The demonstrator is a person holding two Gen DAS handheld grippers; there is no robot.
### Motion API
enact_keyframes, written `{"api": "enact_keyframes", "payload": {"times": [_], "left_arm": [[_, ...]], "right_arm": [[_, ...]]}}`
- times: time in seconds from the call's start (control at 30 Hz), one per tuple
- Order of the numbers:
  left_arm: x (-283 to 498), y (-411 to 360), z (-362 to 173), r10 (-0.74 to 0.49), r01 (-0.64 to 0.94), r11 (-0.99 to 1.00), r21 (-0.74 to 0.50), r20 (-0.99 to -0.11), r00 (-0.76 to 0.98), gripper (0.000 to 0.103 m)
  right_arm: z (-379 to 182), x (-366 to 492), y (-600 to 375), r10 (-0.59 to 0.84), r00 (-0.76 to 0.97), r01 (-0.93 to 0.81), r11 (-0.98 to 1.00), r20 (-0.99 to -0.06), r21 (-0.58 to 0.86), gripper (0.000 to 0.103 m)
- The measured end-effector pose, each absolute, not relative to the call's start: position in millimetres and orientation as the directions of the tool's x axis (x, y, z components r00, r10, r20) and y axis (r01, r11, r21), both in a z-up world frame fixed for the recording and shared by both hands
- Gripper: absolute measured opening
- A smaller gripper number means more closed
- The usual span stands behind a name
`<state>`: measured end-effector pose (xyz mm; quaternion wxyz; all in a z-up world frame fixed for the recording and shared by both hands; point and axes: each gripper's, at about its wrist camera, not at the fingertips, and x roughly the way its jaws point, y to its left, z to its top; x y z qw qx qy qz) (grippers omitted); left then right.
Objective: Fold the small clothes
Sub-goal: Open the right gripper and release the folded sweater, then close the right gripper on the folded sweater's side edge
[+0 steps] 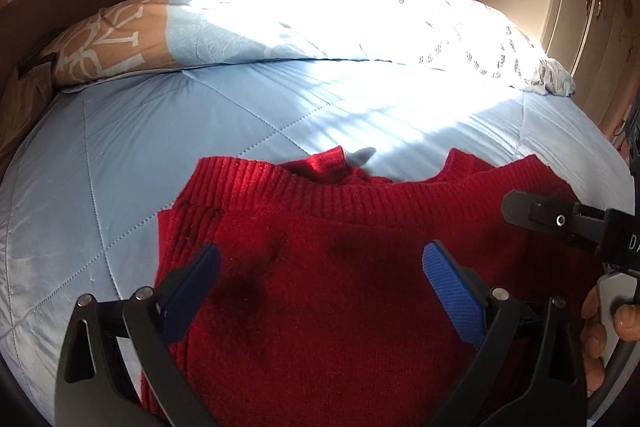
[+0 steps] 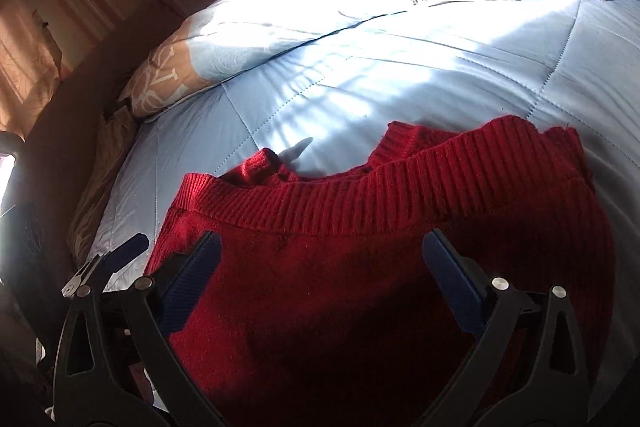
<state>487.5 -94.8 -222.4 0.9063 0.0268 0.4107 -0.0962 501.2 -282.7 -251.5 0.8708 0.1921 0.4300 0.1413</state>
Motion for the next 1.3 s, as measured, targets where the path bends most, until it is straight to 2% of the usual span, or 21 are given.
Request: {"api": "enact_keyframes", "payload": {"times": [0.1,0.2,0.33,0.43,0.5,0.57,0.63,0.7,0.8,0.9,1.03,1.3], "left_arm": [[503,-96,-252,-0.057,0.142,0.989,0.036,-0.795,0.604,0.101],[519,-76,-263,0.032,0.050,0.996,0.079,-0.792,0.610,0.102],[537,-46,-265,0.088,-0.025,0.995,0.093,-0.784,0.614,0.102],[539,-37,-261,0.124,-0.044,0.991,0.125,-0.763,0.634,0.102],[531,-28,-252,0.111,-0.072,0.994,0.085,-0.748,0.655,0.102],[517,-22,-241,0.112,-0.078,0.994,0.080,-0.727,0.677,0.102],[498,-21,-228,0.093,-0.052,0.995,0.080,-0.701,0.707,0.102],[472,-26,-215,0.077,-0.020,0.995,0.094,-0.661,0.746,0.102],[424,-43,-202,0.046,0.044,0.990,0.133,-0.605,0.795,0.102],[386,-64,-201,0.016,0.098,0.982,0.163,-0.586,0.810,0.102],[367,-95,-214,-0.038,0.142,0.984,0.110,-0.643,0.765,0.102],[358,-118,-236,-0.060,0.135,0.990,0.050,-0.713,0.699,0.102]], "right_arm": [[-264,507,-285,0.379,0.564,-0.047,0.902,-0.734,0.429,0.100],[-276,514,-299,0.302,0.554,0.007,0.930,-0.776,0.368,0.100],[-274,519,-317,0.179,0.584,0.045,0.967,-0.792,0.251,0.093],[-277,518,-322,0.075,0.580,0.063,0.989,-0.811,0.137,0.085],[-266,504,-325,0.051,0.626,0.065,0.991,-0.778,0.117,0.089],[-251,481,-331,0.040,0.670,0.054,0.993,-0.742,0.102,0.100],[-239,454,-343,-0.009,0.693,0.068,0.996,-0.721,0.052,0.100],[-233,423,-361,-0.014,0.702,0.088,0.994,-0.712,0.068,0.100],[-243,383,-385,0.023,0.664,0.110,0.986,-0.747,0.128,0.100],[-263,355,-399,0.059,0.623,0.131,0.975,-0.780,0.178,0.100],[-290,341,-412,0.191,0.600,0.171,0.918,-0.777,0.358,0.100],[-304,370,-422,0.255,0.627,0.203,0.859,-0.736,0.470,0.100]]}}
